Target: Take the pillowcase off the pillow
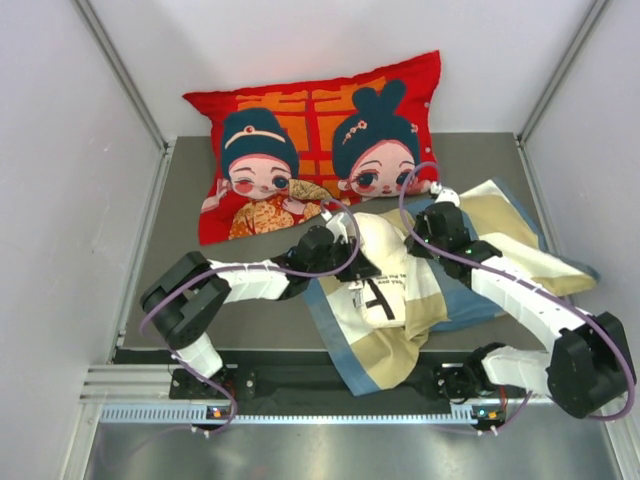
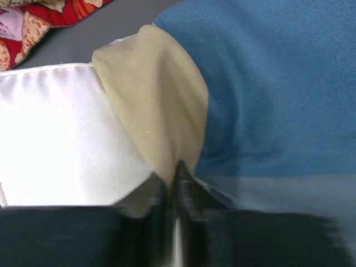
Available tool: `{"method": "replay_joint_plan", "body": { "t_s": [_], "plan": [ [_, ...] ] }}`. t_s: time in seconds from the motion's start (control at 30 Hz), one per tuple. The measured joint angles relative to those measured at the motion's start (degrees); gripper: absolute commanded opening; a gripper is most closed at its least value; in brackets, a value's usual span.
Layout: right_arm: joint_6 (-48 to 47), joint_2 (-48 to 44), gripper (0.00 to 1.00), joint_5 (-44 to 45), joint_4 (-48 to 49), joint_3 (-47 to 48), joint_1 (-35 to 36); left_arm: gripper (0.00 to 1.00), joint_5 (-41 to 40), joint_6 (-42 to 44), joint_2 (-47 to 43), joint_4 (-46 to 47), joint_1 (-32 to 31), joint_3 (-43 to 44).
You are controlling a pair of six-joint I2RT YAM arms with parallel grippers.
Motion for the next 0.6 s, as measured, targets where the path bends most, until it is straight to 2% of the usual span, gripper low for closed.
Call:
{"method": "replay_joint_plan", "body": {
  "t_s": [0.2,0.33,0.47,0.6],
  "plan": [
    [0.4,1.1,0.00,-3.3,1.1,0.5,-4.2,0.00,0.0,1.7,-5.4,-5.8,1.9,-0.2],
    [-0.8,1.9,0.00,-3.1,-0.1,1.3,-11.5,0.00,0.0,4.4,-15.6,-13.5,5.8,-0.4],
    [-1.7,1.9,0.00,-4.8,-0.3,3.0,-15.1,0.00,0.0,6.8,-22.8,-19.6,8.6,-0.4],
    [-2.2,2.5,0.00,-6.6,-0.3,3.2,-16.0,0.00,0.4,7.6,-24.5,-22.1,9.6,-0.4]
  ]
}}
